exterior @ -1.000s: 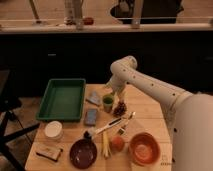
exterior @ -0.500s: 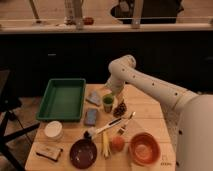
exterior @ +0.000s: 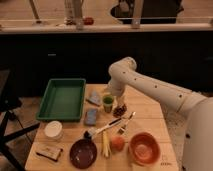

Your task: Stack cups into tray

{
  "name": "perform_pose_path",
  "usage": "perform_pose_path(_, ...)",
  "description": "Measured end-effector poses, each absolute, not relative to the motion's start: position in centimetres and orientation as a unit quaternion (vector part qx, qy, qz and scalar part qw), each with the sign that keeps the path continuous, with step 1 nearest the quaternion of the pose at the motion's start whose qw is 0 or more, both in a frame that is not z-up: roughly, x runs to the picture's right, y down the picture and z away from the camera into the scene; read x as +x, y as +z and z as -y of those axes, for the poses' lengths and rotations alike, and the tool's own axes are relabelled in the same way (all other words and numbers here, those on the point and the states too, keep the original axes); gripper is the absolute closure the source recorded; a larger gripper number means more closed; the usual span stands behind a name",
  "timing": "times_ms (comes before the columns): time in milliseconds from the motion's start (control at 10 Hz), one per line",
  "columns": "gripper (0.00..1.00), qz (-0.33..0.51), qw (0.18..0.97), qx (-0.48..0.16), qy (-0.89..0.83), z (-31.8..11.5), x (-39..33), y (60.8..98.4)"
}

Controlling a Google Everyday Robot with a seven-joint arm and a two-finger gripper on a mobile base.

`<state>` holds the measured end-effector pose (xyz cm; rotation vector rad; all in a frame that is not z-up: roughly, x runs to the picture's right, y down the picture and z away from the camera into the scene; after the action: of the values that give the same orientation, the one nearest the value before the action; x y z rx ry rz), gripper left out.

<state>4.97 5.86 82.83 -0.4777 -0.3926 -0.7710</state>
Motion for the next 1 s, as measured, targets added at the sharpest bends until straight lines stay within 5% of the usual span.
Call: perform_pose_path(1000,0.20,0.177,0.897,-0.240,-0.326,-7.8,5.1,83.8)
